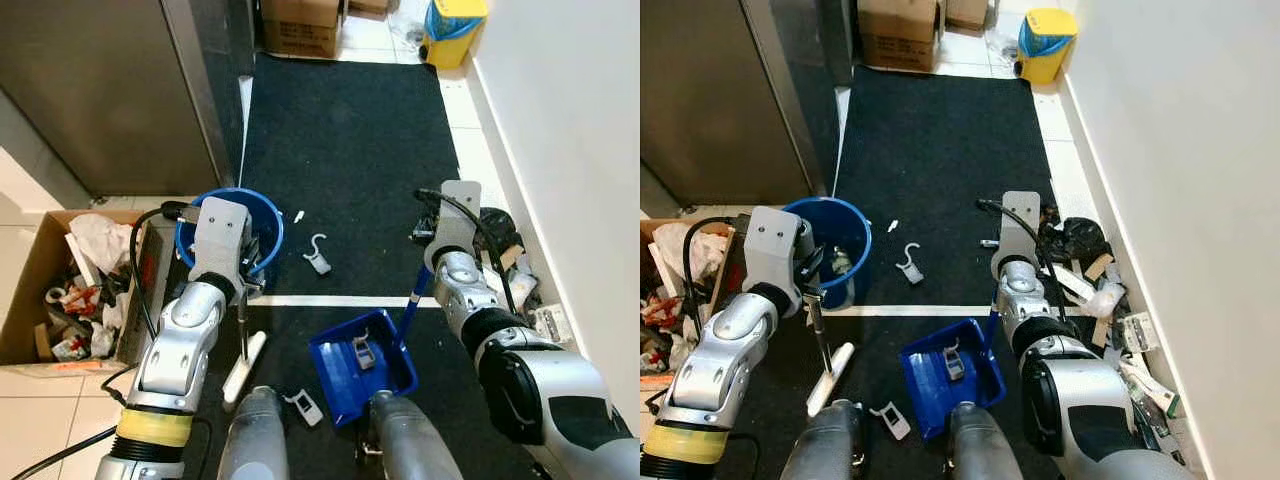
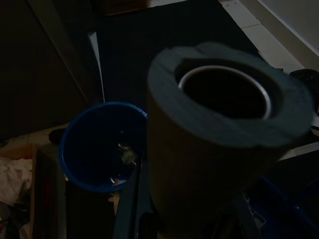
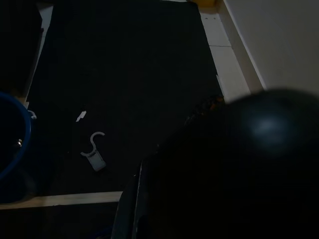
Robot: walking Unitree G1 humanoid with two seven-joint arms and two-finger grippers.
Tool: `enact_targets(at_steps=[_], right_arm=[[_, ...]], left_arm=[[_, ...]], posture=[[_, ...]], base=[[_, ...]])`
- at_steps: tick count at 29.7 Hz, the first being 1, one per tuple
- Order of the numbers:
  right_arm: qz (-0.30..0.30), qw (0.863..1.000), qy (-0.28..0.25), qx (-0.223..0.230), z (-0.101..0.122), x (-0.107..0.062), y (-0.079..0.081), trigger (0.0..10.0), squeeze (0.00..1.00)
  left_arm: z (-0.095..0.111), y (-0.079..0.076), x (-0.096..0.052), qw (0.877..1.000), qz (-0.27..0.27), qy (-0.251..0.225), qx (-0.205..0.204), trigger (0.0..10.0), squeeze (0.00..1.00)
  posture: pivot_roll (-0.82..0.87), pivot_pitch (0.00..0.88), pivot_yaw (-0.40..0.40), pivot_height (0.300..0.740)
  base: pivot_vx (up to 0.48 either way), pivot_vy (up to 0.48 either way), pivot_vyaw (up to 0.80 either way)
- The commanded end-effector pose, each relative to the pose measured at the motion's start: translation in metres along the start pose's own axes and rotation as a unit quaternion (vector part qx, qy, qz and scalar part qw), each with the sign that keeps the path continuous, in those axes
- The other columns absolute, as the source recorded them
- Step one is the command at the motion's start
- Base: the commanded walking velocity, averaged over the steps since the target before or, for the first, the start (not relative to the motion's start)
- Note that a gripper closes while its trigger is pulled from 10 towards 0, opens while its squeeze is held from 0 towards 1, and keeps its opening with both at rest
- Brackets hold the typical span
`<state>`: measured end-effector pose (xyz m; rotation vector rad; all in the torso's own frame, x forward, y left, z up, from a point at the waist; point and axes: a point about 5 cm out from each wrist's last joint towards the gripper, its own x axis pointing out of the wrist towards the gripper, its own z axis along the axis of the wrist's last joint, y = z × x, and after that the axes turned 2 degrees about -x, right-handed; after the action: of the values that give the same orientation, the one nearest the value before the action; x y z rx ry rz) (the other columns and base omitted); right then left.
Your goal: Sweep floor
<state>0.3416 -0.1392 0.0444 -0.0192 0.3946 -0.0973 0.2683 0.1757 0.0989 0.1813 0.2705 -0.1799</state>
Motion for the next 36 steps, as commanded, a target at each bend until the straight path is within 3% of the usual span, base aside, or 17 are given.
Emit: enact_targets(at_steps=[1,7,8,10,12,16,21,36], right_arm=[[-0.002,1.000,-0.003,0.009,0.000,0.000,-0.003,10.0,0.00],[0.008,1.000,-0.004,0.017,0.004,0.001,-0.002,10.0,0.00],[0.020,0.999,-0.018,0.041,0.014,0.003,0.002,10.0,0.00],[0.024,0.998,-0.025,0.047,0.019,0.004,0.004,10.0,0.00],[0.031,0.996,-0.058,0.056,0.038,0.006,0.008,10.0,0.00],[0.039,0.995,-0.078,0.043,0.046,0.006,0.013,10.0,0.00],[0.046,0.996,-0.071,0.015,0.040,0.005,0.018,10.0,0.00],[0.048,0.997,-0.057,0.013,0.037,0.005,0.022,10.0,0.00]], left_arm=[[0.000,-0.004,-0.001,1.000,-0.008,0.003,0.004,10.0,0.00],[0.000,-0.004,-0.001,1.000,-0.008,0.002,0.004,10.0,0.00],[0.000,-0.004,-0.001,1.000,-0.007,0.002,0.003,10.0,0.00],[0.000,-0.004,-0.001,1.000,-0.007,0.002,0.003,10.0,0.00],[0.000,-0.005,-0.001,1.000,-0.008,0.002,0.003,10.0,0.00],[0.001,-0.005,0.000,1.000,-0.010,0.001,0.003,10.0,0.00],[0.001,-0.003,-0.003,1.000,-0.009,0.002,0.007,10.0,0.00],[0.002,-0.001,-0.019,1.000,-0.013,0.008,0.014,10.0,0.00]], posture=[[0.15,0.099,-0.070,0.740],[0.15,0.096,-0.076,0.740],[0.15,0.097,-0.076,0.740],[0.15,0.097,-0.076,0.740],[0.15,0.094,-0.075,0.740],[0.15,0.093,-0.072,0.740],[0.16,0.095,-0.069,0.740],[0.23,0.175,-0.051,0.740]], base=[[0.000,0.000,0.00],[0.000,0.000,0.00],[0.000,0.000,0.00],[0.000,0.000,0.00],[0.000,0.000,0.00],[0.000,0.000,0.00],[0.000,0.000,0.00],[0.000,0.000,0.00]])
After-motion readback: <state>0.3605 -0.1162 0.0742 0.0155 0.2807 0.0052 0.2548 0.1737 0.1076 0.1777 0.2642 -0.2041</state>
